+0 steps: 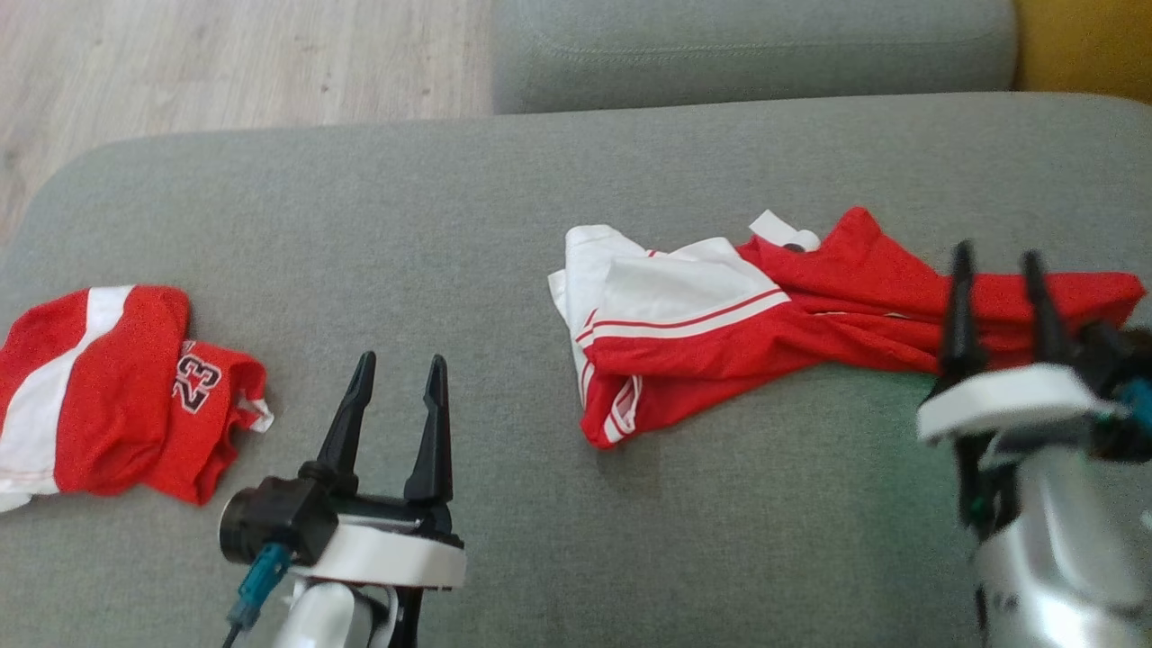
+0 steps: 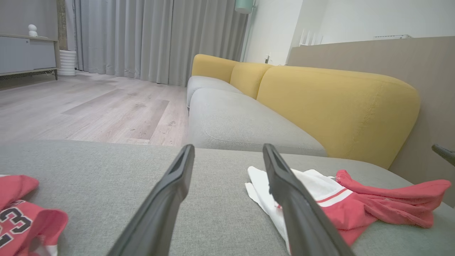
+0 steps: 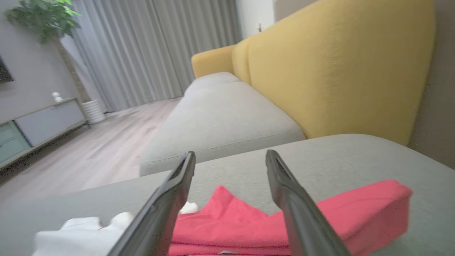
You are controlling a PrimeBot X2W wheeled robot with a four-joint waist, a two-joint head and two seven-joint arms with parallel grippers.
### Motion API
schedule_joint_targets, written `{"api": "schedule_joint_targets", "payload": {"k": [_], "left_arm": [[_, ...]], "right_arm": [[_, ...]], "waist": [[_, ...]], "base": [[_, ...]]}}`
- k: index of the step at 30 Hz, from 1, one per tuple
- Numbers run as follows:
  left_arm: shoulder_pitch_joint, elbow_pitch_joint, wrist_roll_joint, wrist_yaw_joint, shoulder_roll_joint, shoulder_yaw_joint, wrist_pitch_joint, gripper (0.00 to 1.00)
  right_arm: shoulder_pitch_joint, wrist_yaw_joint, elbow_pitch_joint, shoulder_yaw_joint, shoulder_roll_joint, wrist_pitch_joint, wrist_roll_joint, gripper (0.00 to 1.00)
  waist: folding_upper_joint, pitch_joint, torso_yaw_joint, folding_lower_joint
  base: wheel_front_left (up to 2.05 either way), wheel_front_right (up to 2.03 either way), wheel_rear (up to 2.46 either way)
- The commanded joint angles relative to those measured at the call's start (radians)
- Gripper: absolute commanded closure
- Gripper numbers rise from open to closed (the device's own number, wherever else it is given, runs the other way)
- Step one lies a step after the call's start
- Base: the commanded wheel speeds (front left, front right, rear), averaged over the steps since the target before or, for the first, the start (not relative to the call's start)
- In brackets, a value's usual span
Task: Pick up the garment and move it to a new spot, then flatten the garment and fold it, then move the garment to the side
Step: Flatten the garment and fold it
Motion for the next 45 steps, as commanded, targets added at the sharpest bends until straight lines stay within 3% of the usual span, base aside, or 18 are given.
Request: {"api": "schedule_joint_targets", "payload": {"k": [1,7,12,20,29,45], "left_arm": [[-0.012,-0.038,0.01,-0.005,0.0,0.042,-0.008,0.0],[0.002,-0.038,0.012,-0.015,0.0,0.05,-0.008,0.0],[0.005,-0.037,0.013,-0.019,0.0,0.041,-0.008,0.0],[-0.014,-0.04,0.004,-0.016,0.0,0.023,-0.008,0.0],[-0.037,-0.04,-0.023,-0.005,0.0,-0.005,-0.008,0.0],[-0.069,-0.038,-0.057,0.016,0.0,-0.062,-0.008,0.0]], "right_arm": [[0.066,0.008,-0.132,0.121,0.0,-0.013,0.07,0.0],[0.245,0.008,-0.285,0.284,0.0,-0.013,0.135,0.0],[0.284,0.008,-0.315,0.302,0.0,-0.013,0.131,0.0],[0.217,0.008,-0.309,0.329,0.0,-0.01,0.067,0.0],[0.04,0.008,-0.197,0.469,-0.001,0.122,0.031,0.0],[-0.271,0.008,0.2,0.599,-0.034,0.317,0.079,0.0]], "waist": [[0.0,-0.015,-0.015,0.0],[0.0,-0.031,-0.018,0.0],[0.0,-0.033,-0.002,0.0],[0.0,0.0,0.059,0.0],[0.0,0.063,0.14,0.0],[0.0,0.123,0.241,0.0]], "base": [[0.0,0.0,0.0],[0.0,0.0,0.0],[0.0,0.0,0.0],[0.0,0.0,0.0],[0.0,0.0,0.0],[0.0,0.0,0.0]]}}
